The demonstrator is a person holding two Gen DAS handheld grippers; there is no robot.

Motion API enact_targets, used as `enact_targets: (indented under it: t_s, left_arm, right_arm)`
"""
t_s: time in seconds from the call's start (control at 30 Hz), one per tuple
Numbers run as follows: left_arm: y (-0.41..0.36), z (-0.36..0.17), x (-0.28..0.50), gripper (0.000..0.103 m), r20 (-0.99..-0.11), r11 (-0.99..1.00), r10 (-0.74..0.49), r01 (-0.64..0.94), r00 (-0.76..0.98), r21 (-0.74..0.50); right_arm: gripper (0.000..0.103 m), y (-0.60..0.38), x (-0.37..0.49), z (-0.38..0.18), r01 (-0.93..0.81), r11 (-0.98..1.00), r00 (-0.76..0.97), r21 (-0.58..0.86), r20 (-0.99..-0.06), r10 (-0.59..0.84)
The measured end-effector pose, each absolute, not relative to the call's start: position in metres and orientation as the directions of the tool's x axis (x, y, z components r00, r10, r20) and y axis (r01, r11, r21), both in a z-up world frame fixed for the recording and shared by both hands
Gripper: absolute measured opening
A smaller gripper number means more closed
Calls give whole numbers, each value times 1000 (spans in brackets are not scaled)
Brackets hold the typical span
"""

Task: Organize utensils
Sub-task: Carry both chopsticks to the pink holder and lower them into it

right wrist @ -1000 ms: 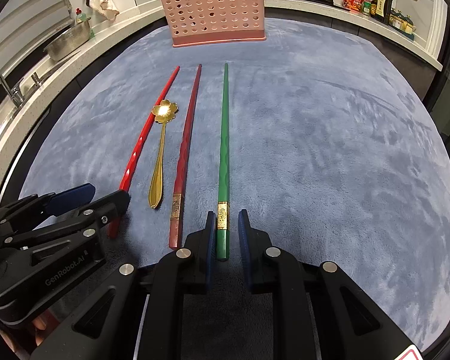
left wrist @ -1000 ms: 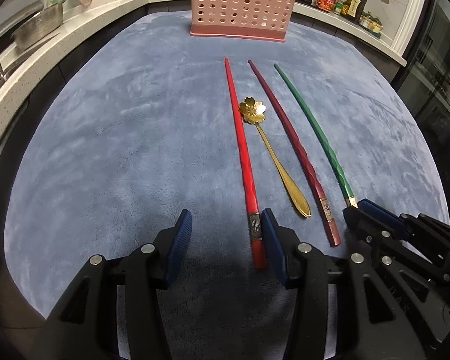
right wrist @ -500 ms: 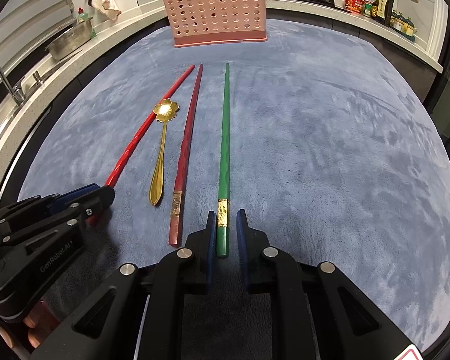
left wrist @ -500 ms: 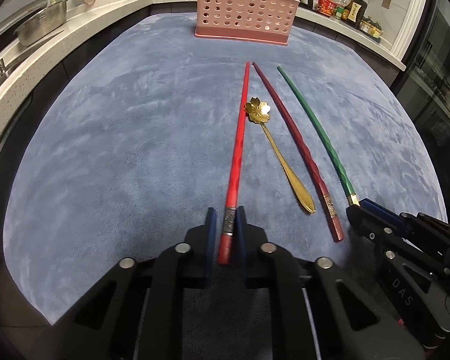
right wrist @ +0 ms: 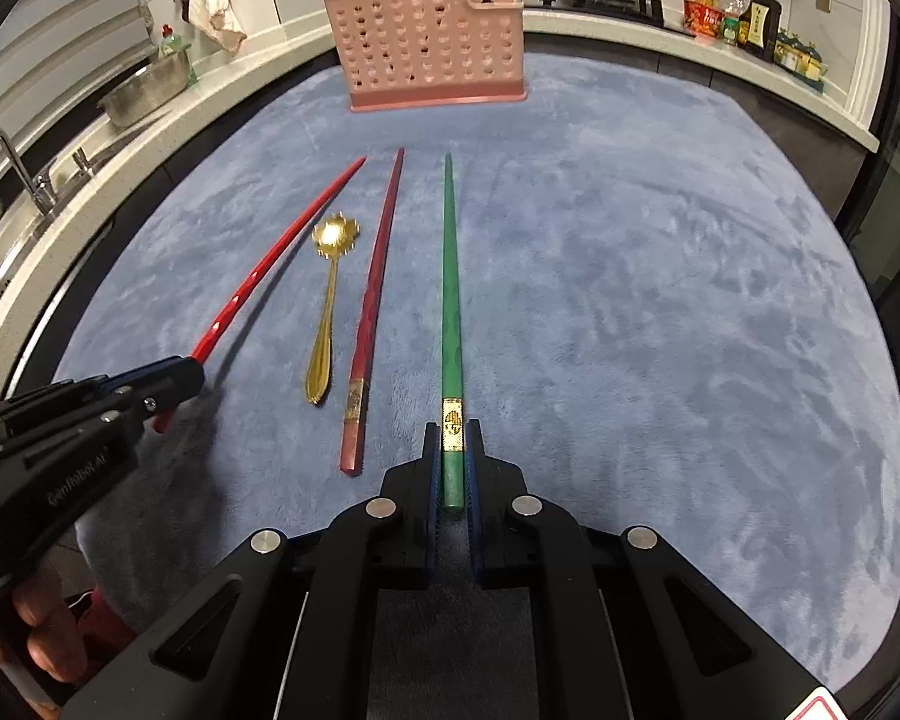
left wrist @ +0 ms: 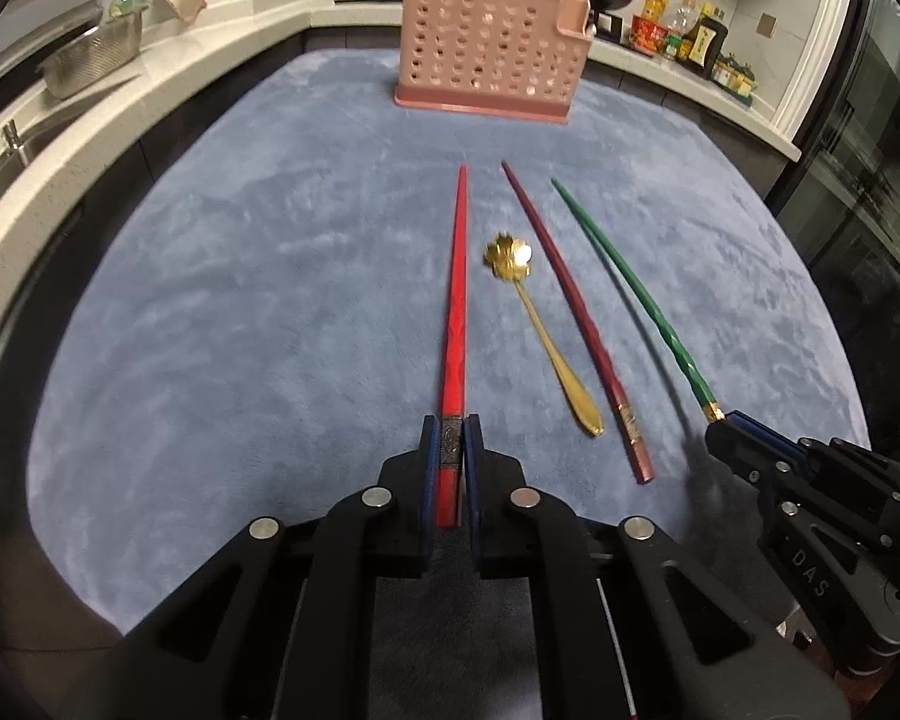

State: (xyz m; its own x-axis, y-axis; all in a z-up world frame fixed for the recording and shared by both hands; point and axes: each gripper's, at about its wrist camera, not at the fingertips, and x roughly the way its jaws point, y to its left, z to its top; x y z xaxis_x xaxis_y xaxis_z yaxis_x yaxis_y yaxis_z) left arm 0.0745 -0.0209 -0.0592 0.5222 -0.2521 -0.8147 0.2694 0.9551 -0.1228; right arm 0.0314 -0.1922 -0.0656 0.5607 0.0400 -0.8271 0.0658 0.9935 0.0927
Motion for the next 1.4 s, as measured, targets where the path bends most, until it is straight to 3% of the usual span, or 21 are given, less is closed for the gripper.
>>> enact_targets:
  t_s: [0.27, 0.73, 1.4]
  left_arm:
    - [-18, -22, 75, 7, -783, 967, -193, 248, 591, -52]
    - [-7, 59, 99, 7, -696, 972, -204, 229, 688, -59]
    - [-38, 177, 188, 7, -565, 962, -247, 270, 787, -44]
  right_arm:
    - [8, -203, 27, -26, 87, 991, 631, 104, -775, 26]
    - [8, -235, 33, 53, 140, 981, 738, 135, -675, -12]
    - [8, -267, 114, 172, 113, 966, 867, 231, -498, 18]
